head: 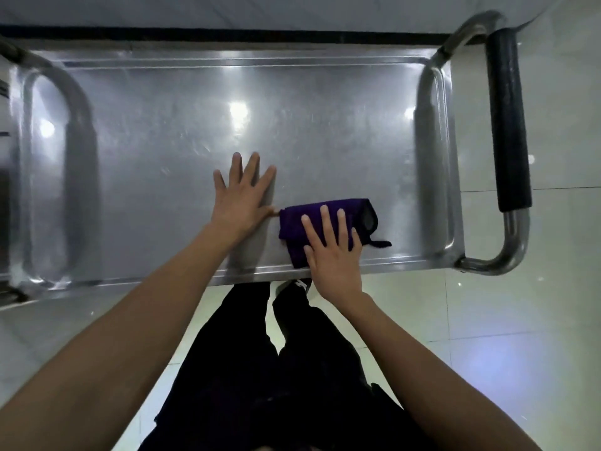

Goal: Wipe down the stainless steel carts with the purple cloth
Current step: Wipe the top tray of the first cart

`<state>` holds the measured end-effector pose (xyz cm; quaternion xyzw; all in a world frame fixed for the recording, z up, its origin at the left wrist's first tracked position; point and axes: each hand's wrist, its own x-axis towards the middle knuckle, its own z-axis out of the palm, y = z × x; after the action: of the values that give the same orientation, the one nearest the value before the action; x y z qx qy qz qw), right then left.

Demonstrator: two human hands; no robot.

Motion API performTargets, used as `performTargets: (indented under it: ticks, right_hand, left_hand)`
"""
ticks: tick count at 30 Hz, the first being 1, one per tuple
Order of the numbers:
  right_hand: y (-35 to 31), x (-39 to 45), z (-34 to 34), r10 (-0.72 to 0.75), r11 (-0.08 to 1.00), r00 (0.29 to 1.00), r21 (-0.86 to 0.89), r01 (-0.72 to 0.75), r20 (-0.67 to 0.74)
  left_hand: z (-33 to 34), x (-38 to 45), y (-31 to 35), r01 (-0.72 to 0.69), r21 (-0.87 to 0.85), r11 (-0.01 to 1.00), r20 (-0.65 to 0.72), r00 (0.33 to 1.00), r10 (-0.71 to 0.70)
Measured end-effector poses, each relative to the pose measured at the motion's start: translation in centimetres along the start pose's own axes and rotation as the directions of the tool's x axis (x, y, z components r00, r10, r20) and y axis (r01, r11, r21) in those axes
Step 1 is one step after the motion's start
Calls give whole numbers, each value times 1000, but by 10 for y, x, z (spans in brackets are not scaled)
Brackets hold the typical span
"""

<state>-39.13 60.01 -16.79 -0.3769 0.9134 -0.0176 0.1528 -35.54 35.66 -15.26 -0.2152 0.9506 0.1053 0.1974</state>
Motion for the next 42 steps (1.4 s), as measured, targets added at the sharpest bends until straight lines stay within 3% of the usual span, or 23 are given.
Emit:
performTargets:
  ticks: [5,10,14,18,21,33,42]
  right_hand:
    - [1,-49,9,-43,999,998,12,43,34]
    - [-5,-48,9,-36,999,998,2,36,50]
    - [-7,-38,7,-11,1000,998,-24,13,58]
    - [-7,-20,3,15,998,999,-55,-13,35]
    - [-20,13,0,45,998,999,-55,-44,21]
    - [-75,213,-48,193,980,981,39,-194,27]
    - [-87,308,-78,173,983,984,54,-175,35]
  left_hand:
    - [1,-7,2,94,-45,995,5,996,-94]
    - [1,-13,-5,79,-32,996,-21,997,-79]
    - [-4,-16,-27,140,-97,985,-93,984,-149]
    - [-8,-10,-49,78,22,997,-71,995,-76]
    - [-8,-8,-59,29,0,1000,-24,999,-29]
    - [-5,-21,-95,-104,15,994,-67,992,105]
    - [-9,-20,-90,-78,-34,996,-20,997,77]
